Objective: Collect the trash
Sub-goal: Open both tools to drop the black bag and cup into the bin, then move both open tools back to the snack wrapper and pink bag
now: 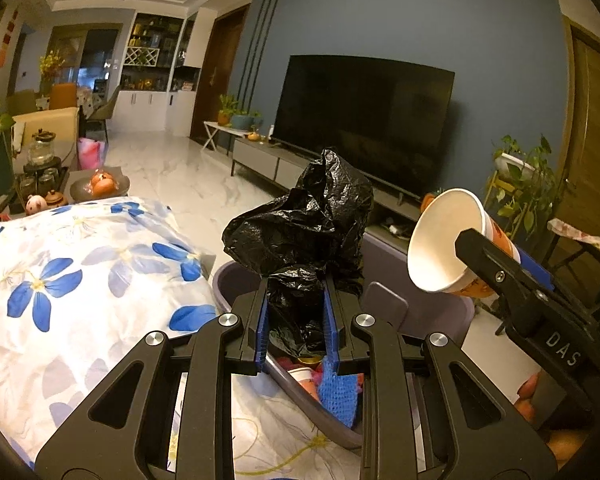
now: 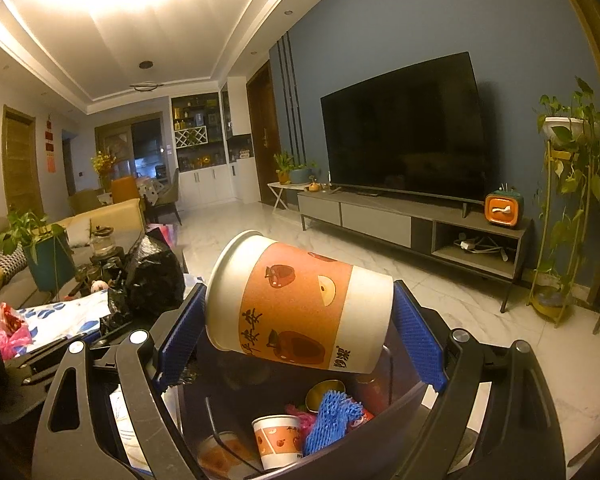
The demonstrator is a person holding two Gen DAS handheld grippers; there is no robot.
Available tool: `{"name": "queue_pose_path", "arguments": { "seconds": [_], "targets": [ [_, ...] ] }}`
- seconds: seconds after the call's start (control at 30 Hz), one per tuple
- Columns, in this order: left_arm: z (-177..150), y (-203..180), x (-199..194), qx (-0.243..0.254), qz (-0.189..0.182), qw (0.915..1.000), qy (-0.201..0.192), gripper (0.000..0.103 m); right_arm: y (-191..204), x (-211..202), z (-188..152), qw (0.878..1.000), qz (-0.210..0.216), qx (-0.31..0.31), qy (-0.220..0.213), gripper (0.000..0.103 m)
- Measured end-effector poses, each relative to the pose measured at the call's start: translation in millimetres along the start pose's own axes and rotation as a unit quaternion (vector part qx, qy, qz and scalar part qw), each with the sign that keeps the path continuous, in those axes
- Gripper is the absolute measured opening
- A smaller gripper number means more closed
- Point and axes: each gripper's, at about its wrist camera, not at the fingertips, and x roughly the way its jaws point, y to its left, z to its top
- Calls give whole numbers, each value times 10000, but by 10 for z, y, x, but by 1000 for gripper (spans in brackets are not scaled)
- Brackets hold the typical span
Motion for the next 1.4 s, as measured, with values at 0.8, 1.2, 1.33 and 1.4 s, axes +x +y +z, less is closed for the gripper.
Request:
{"name": "queue_pose_path", "arguments": {
  "seconds": [0.8,1.2,1.33,1.4],
  "targets": [
    [-122,65,92,-151,36,9998,140,80,-175,26,63,9987,119,473,-120,89],
    [-203,492,-571,-508,1153,9920,-66,90,87,-225,-37,9996,44,208,-163,89],
    [-275,784,-913,-633,1711,9830,-181,90,239,-273,-71,9995,241,181,-118,89],
    [-315,955,-1076,-696,1966,9777,-237,90,340,-295,-88,9992,351,155,-92,89]
  ]
}}
